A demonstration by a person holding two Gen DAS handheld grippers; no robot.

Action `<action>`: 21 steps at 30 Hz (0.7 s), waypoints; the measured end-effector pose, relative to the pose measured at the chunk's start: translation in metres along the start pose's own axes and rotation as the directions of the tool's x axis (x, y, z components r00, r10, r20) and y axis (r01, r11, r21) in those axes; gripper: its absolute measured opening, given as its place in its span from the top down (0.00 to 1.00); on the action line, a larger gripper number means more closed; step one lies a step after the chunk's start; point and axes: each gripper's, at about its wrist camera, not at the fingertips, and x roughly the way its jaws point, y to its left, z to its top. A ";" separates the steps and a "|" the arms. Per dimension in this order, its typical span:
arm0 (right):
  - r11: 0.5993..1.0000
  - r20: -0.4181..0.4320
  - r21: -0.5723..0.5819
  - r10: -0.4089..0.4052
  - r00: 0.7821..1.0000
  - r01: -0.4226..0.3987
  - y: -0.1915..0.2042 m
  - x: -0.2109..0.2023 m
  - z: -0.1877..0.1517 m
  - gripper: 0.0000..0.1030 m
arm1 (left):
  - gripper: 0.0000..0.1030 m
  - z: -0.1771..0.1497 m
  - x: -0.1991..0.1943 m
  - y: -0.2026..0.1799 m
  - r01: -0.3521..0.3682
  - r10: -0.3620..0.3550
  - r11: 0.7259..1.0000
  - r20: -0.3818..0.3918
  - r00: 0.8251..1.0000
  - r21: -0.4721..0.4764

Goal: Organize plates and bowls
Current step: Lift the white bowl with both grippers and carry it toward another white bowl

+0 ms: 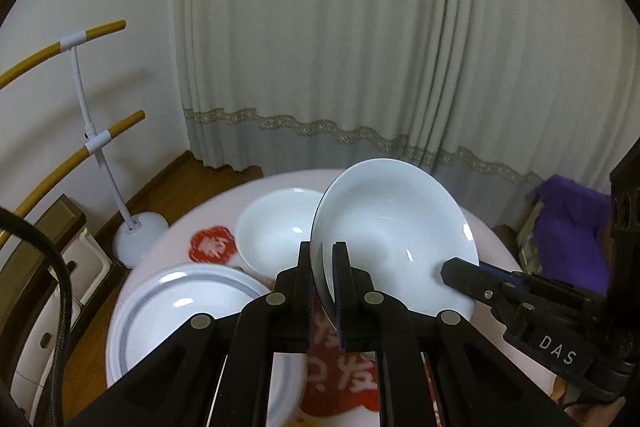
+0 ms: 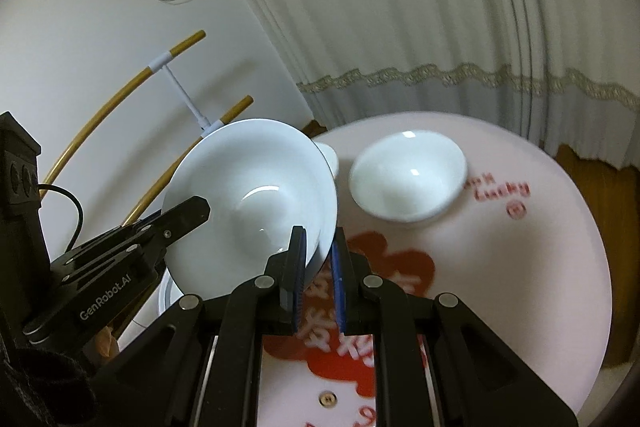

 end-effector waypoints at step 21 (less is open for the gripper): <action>0.997 -0.097 -0.043 -0.070 0.993 0.066 0.010 0.106 0.036 0.88 | 0.96 0.043 0.108 0.052 -0.034 0.028 0.998 -0.086 0.996 -0.061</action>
